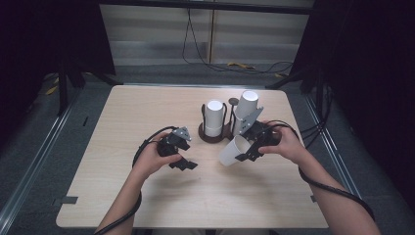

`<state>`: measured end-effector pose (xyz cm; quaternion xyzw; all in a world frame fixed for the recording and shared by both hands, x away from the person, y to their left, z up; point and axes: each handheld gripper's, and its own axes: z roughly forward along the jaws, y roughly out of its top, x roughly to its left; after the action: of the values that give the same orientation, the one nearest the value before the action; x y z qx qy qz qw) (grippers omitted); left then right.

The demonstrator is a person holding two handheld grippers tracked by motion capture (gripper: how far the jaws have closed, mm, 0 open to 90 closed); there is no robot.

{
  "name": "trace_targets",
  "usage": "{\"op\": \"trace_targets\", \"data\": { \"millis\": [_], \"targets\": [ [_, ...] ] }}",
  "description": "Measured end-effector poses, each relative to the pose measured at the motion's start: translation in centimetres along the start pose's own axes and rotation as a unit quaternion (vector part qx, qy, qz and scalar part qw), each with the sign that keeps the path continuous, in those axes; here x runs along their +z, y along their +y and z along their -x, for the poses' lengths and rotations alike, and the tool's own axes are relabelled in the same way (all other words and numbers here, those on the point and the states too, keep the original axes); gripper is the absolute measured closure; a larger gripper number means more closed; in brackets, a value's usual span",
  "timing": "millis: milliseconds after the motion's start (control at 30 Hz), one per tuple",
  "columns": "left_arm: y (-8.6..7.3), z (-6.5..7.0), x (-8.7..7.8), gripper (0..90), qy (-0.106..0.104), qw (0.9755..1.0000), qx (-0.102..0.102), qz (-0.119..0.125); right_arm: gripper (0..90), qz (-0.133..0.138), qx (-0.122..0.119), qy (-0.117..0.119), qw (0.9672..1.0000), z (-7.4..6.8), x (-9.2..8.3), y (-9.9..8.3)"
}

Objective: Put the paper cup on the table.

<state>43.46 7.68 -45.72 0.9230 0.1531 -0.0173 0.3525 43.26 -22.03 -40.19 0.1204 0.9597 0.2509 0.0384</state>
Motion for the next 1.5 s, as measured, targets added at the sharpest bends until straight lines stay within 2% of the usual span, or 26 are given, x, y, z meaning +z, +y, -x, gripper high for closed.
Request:
{"op": "trace_targets", "data": {
  "millis": [133, 200, 300, 367, 433, 467, 533, 567, 633, 700, 733, 767, 833, 1000, 1133, 1167, 1233, 1267, 1300, 1367, 1500],
  "targets": [
    [-0.3, -0.1, 0.1, 17.2, -0.001, 1.0, 0.004, -0.007, 18.6, -0.011, -0.006, -0.002, 0.9999, 0.1, 0.3, 0.0],
    [-0.4, -0.1, 0.2, 17.2, -0.002, 1.0, 0.001, 0.0, 18.6, -0.016, -0.009, -0.002, 0.9998, 0.0, 0.4, 0.1],
    [-0.5, -0.2, 0.2, 17.2, -0.004, 1.0, 0.004, -0.005, 18.6, -0.023, -0.01, -0.003, 0.9997, 0.0, 0.5, 0.1],
    [-0.6, -0.1, 0.2, 17.2, -0.001, 1.0, -0.002, 0.001, 18.6, -0.032, -0.015, -0.006, 0.9993, 0.0, 0.6, 0.2],
    [-0.7, -0.2, 0.2, 17.2, -0.002, 1.0, 0.002, 0.001, 18.6, -0.046, -0.005, -0.004, 0.9989, -0.1, 0.6, 0.1],
    [-0.7, -0.1, 0.2, 17.2, -0.001, 1.0, 0.002, 0.0, 18.6, -0.046, -0.016, -0.006, 0.9988, 0.0, 0.8, 0.1],
    [-0.7, -0.2, 0.2, 17.2, -0.003, 1.0, 0.004, -0.006, 18.5, -0.058, -0.007, -0.004, 0.9983, -0.2, 0.8, 0.1],
    [-0.8, -0.1, 0.3, 17.2, -0.004, 1.0, -0.002, 0.002, 18.5, -0.062, -0.01, -0.006, 0.998, -0.2, 0.9, 0.1],
    [-1.0, -0.1, 0.5, 17.2, -0.005, 1.0, 0.0, -0.003, 18.5, -0.071, -0.013, -0.004, 0.9974, -0.2, 1.0, 0.1],
    [-1.1, 0.0, 0.7, 17.2, -0.004, 0.9999, -0.01, 0.002, 18.4, -0.071, -0.014, -0.002, 0.9973, -0.2, 1.1, 0.1],
    [-1.1, -0.1, 0.6, 17.2, -0.005, 1.0, -0.003, -0.003, 18.4, -0.072, -0.014, -0.003, 0.9973, -0.3, 1.1, 0.1],
    [-1.2, 0.0, 0.7, 17.2, -0.006, 1.0, -0.007, -0.001, 18.3, -0.073, -0.015, -0.004, 0.9972, -0.3, 1.2, 0.1],
    [-1.2, -0.1, 0.7, 17.2, -0.005, 1.0, 0.0, -0.008, 18.1, -0.075, -0.017, -0.004, 0.997, -0.2, 1.2, 0.1],
    [-1.5, 0.0, 0.7, 17.2, -0.002, 1.0, -0.008, -0.003, 17.6, -0.078, -0.016, 0.002, 0.9969, -0.3, 1.2, 0.1],
    [-1.7, 0.0, 0.6, 17.2, -0.004, 0.9999, -0.002, -0.011, 17.1, -0.075, -0.019, 0.003, 0.997, -0.4, 1.2, 0.3],
    [-1.7, 0.1, 0.7, 17.2, -0.002, 0.9999, -0.01, -0.003, 17.0, -0.075, -0.019, 0.002, 0.997, -0.4, 1.2, 0.3],
    [-1.8, 0.1, 0.8, 17.2, 0.0, 0.9999, -0.009, -0.007, 16.6, -0.079, -0.02, -0.003, 0.9967, -0.5, 1.1, 0.4],
    [-1.7, 0.1, 0.7, 17.2, -0.001, 0.9999, -0.003, -0.01, 16.0, -0.074, -0.022, -0.003, 0.9971, -0.5, 1.1, 0.4],
    [-1.7, 0.1, 0.7, 17.2, -0.002, 0.9999, -0.009, -0.006, 15.5, -0.067, -0.018, -0.001, 0.9976, -0.5, 1.0, 0.4],
    [-1.7, 0.2, 0.7, 17.2, -0.001, 0.9999, -0.01, -0.004, 15.1, -0.062, -0.019, -0.005, 0.9979, -0.5, 0.9, 0.4],
    [-1.7, 0.5, 0.8, 17.2, -0.002, 0.9999, -0.011, -0.003, 13.6, -0.057, -0.015, 0.003, 0.9983, -0.7, 0.6, 0.1]
  ]
}}
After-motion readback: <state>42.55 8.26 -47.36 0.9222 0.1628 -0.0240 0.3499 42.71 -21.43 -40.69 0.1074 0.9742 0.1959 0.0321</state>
